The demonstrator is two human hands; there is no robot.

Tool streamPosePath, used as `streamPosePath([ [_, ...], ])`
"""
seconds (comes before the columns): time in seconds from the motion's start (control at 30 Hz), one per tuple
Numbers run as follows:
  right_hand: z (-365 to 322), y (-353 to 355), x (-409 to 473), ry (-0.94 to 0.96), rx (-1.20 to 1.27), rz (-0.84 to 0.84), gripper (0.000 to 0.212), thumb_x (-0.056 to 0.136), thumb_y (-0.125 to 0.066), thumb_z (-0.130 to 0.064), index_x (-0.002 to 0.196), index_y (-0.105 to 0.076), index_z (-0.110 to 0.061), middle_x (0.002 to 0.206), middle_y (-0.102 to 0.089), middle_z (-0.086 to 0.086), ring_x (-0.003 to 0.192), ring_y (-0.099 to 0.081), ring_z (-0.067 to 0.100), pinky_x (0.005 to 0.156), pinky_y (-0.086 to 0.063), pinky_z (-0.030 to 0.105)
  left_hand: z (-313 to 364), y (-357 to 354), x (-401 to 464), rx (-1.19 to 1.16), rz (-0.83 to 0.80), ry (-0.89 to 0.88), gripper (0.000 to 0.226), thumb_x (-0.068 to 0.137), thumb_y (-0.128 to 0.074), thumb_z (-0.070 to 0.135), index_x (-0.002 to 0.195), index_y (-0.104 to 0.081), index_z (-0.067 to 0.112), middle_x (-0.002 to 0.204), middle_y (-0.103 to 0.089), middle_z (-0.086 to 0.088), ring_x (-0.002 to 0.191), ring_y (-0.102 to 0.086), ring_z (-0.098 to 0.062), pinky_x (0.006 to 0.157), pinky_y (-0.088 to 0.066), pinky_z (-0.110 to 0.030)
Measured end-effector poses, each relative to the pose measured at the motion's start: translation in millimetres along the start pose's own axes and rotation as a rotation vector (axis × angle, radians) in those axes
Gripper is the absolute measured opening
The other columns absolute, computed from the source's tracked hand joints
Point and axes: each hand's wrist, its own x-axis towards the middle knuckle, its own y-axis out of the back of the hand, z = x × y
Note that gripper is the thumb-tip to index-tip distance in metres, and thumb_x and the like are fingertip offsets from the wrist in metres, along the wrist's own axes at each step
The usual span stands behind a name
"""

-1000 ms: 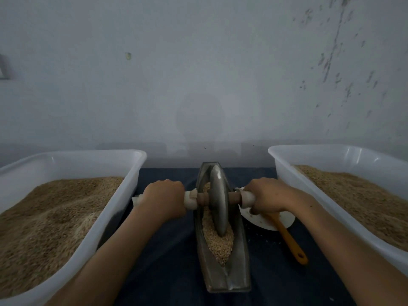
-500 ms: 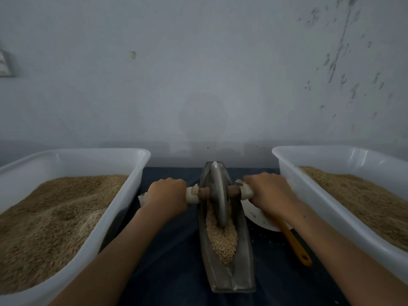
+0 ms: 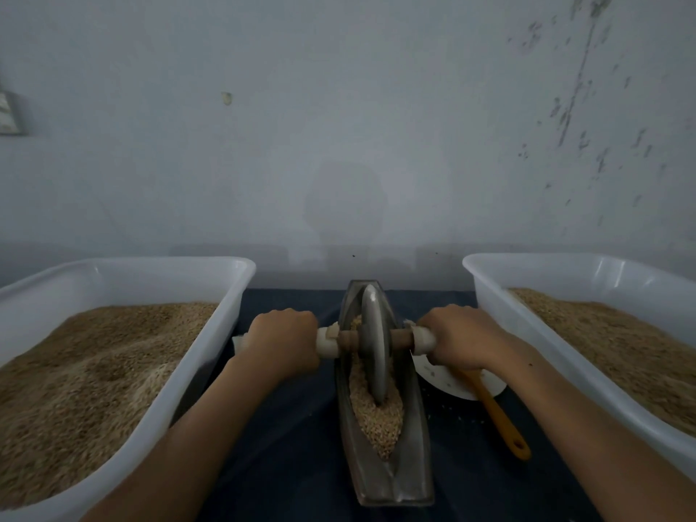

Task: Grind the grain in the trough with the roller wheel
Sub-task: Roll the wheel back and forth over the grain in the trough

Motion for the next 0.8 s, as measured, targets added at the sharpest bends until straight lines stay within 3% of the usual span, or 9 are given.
streamPosePath([
  [0.1,1,-12,4,-0.043,-0.013,0.181,0.018,0.084,-0.057,-0.023,0.073,-0.046,-0.032,0.076,-0.054,-0.009,0.072,-0.055,0.016,0.058,-0.034,0.027,3,-4,-1,0.029,0.196,0.001,0.013,0.087,-0.056,0.034,0.093,-0.051,0.024,0.090,-0.061,0.004,0.080,-0.058,-0.016,0.067,-0.040,-0.027],
  [0.2,-1,-19,6,-0.071,0.003,0.265,0.011,0.087,-0.054,-0.025,0.079,-0.050,-0.031,0.084,-0.062,-0.007,0.081,-0.061,0.019,0.063,-0.040,0.030,5,-7,-2,0.027,0.271,0.011,0.013,0.089,-0.053,0.034,0.097,-0.051,0.024,0.091,-0.062,0.004,0.082,-0.060,-0.016,0.066,-0.038,-0.027],
  [0.3,-1,-14,3,-0.052,-0.010,0.244,0.014,0.085,-0.054,-0.022,0.077,-0.047,-0.032,0.084,-0.061,-0.006,0.081,-0.060,0.019,0.062,-0.037,0.029,3,-8,-1,0.003,0.214,0.014,0.012,0.087,-0.055,0.034,0.093,-0.051,0.024,0.091,-0.062,0.003,0.082,-0.059,-0.016,0.067,-0.040,-0.027],
  [0.43,-8,0,-2,-0.017,-0.047,0.120,0.013,0.084,-0.057,-0.020,0.082,-0.049,-0.030,0.085,-0.059,-0.002,0.082,-0.059,0.019,0.068,-0.045,0.032,-4,-6,3,-0.070,-0.042,0.033,0.017,0.083,-0.062,0.034,0.090,-0.053,0.022,0.082,-0.054,0.006,0.077,-0.055,-0.014,0.071,-0.045,-0.028],
  [0.53,-13,11,-4,-0.001,-0.070,0.029,0.015,0.083,-0.059,-0.021,0.085,-0.050,-0.032,0.080,-0.053,-0.005,0.078,-0.054,0.017,0.068,-0.043,0.030,-9,-5,3,-0.139,-0.185,0.019,0.023,0.079,-0.067,0.035,0.089,-0.050,0.023,0.075,-0.050,0.009,0.077,-0.054,-0.012,0.072,-0.045,-0.028],
  [0.67,-11,14,-6,-0.013,-0.050,-0.068,0.015,0.081,-0.063,-0.022,0.084,-0.052,-0.032,0.080,-0.057,-0.006,0.079,-0.059,0.016,0.066,-0.044,0.029,-7,-3,4,-0.100,-0.156,0.006,0.024,0.078,-0.067,0.036,0.084,-0.047,0.023,0.071,-0.049,0.008,0.071,-0.053,-0.011,0.068,-0.045,-0.028],
  [0.8,-9,0,-3,-0.035,-0.048,0.128,0.011,0.085,-0.057,-0.022,0.083,-0.050,-0.031,0.078,-0.054,-0.007,0.074,-0.054,0.016,0.064,-0.039,0.029,-2,-6,2,-0.062,-0.040,0.041,0.019,0.081,-0.064,0.035,0.088,-0.053,0.021,0.079,-0.056,0.005,0.078,-0.058,-0.015,0.073,-0.048,-0.030],
])
